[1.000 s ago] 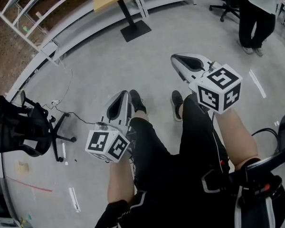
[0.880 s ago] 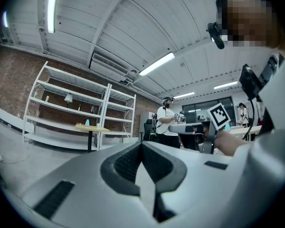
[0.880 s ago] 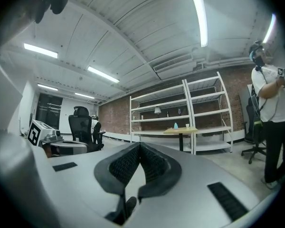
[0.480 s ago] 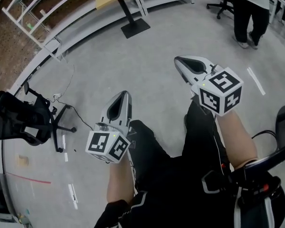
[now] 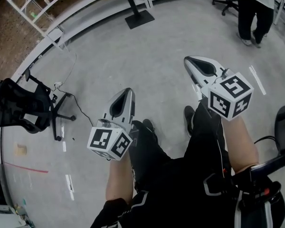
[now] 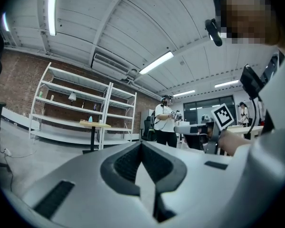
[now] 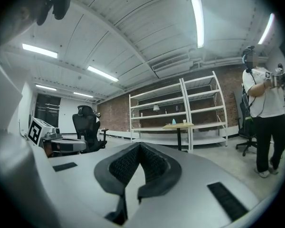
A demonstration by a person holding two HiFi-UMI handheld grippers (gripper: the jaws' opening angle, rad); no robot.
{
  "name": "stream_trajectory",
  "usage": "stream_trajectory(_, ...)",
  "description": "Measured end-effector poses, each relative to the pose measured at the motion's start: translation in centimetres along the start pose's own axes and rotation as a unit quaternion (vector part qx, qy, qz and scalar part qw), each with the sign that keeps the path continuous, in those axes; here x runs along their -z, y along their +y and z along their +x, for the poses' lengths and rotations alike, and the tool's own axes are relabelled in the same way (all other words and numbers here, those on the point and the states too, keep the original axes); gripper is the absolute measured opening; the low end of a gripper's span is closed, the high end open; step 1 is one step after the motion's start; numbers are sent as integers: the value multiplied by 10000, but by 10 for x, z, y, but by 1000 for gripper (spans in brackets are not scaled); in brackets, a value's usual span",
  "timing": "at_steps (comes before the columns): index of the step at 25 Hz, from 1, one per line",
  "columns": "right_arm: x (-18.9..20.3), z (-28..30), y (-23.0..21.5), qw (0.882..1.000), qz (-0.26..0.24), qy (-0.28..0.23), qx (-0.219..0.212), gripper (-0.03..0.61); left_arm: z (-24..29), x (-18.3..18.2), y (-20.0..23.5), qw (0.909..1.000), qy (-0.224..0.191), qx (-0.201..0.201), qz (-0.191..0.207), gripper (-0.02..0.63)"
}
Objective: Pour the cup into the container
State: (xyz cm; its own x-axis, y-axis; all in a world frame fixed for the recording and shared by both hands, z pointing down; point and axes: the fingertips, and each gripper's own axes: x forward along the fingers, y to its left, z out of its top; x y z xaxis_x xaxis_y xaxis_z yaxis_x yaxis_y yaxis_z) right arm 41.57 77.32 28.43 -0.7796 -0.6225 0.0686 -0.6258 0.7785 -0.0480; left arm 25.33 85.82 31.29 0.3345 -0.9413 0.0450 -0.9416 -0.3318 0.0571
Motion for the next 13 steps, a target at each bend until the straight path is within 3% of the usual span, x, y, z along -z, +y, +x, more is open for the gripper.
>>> stream_trajectory(4, 11, 1, 9, 10000, -20, 79, 29, 2, -10, 9, 1, 10000, 12, 18, -76, 2)
stream_trajectory(13, -6, -6, 3, 10000, 45, -39, -63, 2, -5, -5, -12, 10000, 18, -3, -2, 2)
